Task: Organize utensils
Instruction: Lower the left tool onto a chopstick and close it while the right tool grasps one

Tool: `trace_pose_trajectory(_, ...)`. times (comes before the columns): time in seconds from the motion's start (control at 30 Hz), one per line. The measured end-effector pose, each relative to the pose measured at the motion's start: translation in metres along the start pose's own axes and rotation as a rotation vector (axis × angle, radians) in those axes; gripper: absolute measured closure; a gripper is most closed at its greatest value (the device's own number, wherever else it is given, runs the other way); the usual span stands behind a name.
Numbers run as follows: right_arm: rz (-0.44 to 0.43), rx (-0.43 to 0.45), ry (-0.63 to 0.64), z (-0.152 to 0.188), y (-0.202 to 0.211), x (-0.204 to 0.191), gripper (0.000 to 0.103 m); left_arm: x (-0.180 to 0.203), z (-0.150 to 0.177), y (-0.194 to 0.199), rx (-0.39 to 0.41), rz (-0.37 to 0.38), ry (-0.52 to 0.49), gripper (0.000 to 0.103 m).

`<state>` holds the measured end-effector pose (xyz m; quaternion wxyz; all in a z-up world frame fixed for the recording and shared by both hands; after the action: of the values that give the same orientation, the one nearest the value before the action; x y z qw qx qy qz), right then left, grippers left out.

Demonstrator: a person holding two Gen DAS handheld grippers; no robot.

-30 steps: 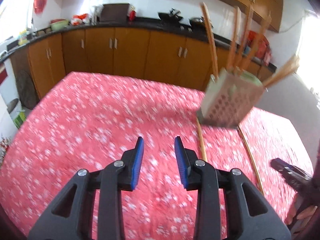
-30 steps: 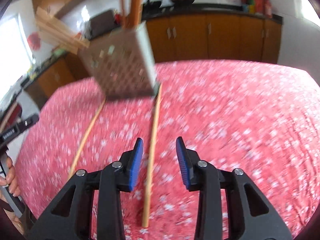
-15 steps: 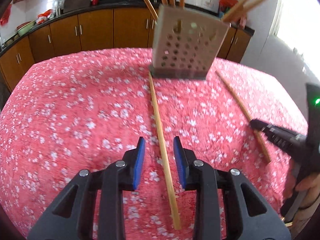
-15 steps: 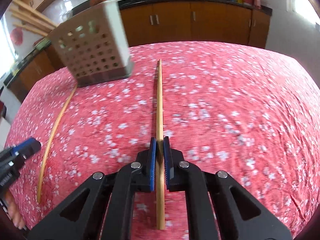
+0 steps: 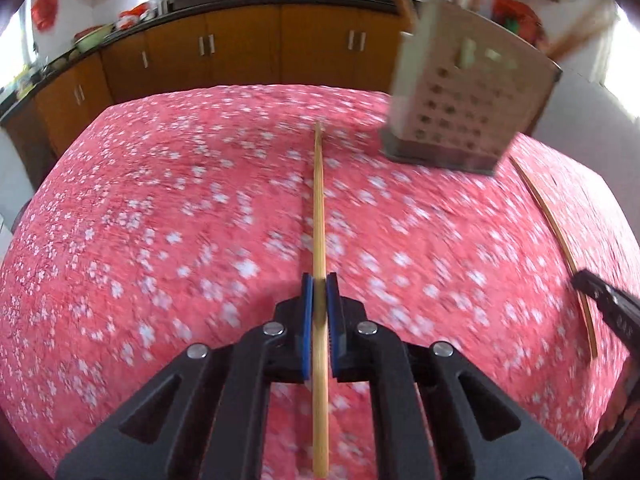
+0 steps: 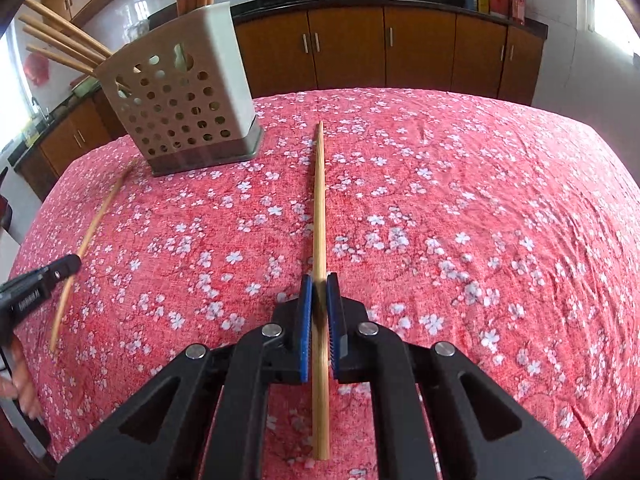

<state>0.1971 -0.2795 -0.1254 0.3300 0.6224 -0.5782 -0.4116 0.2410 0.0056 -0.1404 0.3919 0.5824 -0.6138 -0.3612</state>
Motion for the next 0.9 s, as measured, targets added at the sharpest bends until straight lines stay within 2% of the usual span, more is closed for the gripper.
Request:
trace_pose_trajectory(0.1,0.032,0.006,0.001,-0.007,-0.004,0.004,0.095,-0.005,-0.009,-0.003,0.0,0.025,-0.006,0.095)
trace_pose_trajectory(0.27,0.06,0.01,0.014,-0.013,-0.008,0.007,0.094,-0.006,-0.013,-0.007,0.022,0.008,-0.047,0.093)
trace_pose_trajectory(0.6,0.056,0.011,0.011,-0.013,-0.008,0.007,0.094,-0.006,-0.011,-0.008,0.024,0.009,-0.045,0.093)
trace_pose_trajectory(0.9,0.048,0.011,0.003,-0.013,-0.008,0.008,0.093,-0.012,-0.009,-0.005,0.022,0.042,-0.027,0.093)
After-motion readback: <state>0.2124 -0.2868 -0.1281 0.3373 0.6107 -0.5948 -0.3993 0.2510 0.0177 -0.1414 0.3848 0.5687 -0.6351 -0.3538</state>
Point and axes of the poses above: each gripper's, at about its wrist camera, not at the fingertips, and y roughly against the way its jaws point, x to its right, z to its underside, the point moved 5 cm from there along -y, roughly the way its jaws point, and after that the axes turned 13 degrees about -x, right-handed, at the moved point
